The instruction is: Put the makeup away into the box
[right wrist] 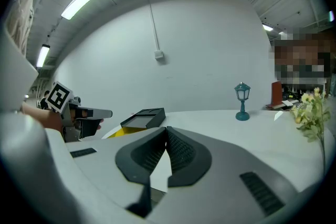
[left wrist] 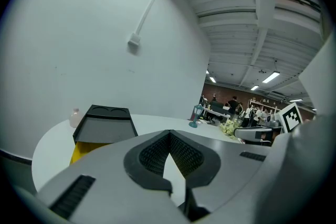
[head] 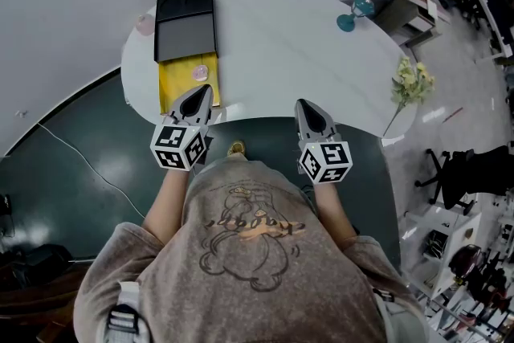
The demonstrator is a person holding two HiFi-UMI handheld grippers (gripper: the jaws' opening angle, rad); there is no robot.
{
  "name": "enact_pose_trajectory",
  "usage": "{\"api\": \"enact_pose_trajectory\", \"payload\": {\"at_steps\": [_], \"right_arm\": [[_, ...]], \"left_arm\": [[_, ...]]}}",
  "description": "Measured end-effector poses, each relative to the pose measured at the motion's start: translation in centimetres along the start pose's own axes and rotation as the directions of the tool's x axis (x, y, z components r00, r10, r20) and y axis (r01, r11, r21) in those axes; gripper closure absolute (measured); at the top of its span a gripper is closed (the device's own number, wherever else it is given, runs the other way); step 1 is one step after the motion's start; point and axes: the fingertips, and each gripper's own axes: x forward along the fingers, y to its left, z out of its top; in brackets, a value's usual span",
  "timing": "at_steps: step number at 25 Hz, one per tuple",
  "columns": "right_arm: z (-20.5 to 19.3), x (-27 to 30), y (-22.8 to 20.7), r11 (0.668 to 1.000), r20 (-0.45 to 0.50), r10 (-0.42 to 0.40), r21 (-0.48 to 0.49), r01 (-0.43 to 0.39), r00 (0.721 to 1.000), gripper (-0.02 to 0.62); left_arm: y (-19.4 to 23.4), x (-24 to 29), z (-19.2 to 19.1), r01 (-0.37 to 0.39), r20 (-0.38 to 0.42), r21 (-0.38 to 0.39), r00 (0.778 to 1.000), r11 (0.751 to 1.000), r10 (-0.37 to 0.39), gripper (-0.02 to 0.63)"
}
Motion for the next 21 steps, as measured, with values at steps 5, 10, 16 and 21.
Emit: {"api": "enact_pose_trajectory", "payload": {"at_steps": [5, 10, 16, 21], "right_arm": [[-0.17, 0.06, -0.07, 1.000, -0.005, 0.003, 0.004, -0.003, 1.000, 0.591], [-0.34, 0.13, -0.12, 1.000, -0.013, 0.009, 0.006, -0.009, 1.000, 0.591], [-0.29, 0.35, -0.19, 1.000, -0.016, 0.019, 0.004, -0.019, 1.000, 0.591], [-0.50, 0.63, -0.28, 1.000, -0.021, 0.021, 0.007, -0.021, 1.000, 0.591]], "left_arm": [[0.08, 0.07, -0.18, -0.009, -0.006, -0.004, 1.000, 1.000, 0.009, 0.585], [0.17, -0.09, -0.14, -0.020, -0.004, -0.009, 1.000, 1.000, 0.020, 0.586], [0.24, 0.00, -0.24, -0.033, -0.009, -0.015, 0.999, 0.999, 0.032, 0.584], [0.33, 0.16, -0.53, -0.038, -0.016, -0.024, 0.999, 0.999, 0.037, 0.584]]}}
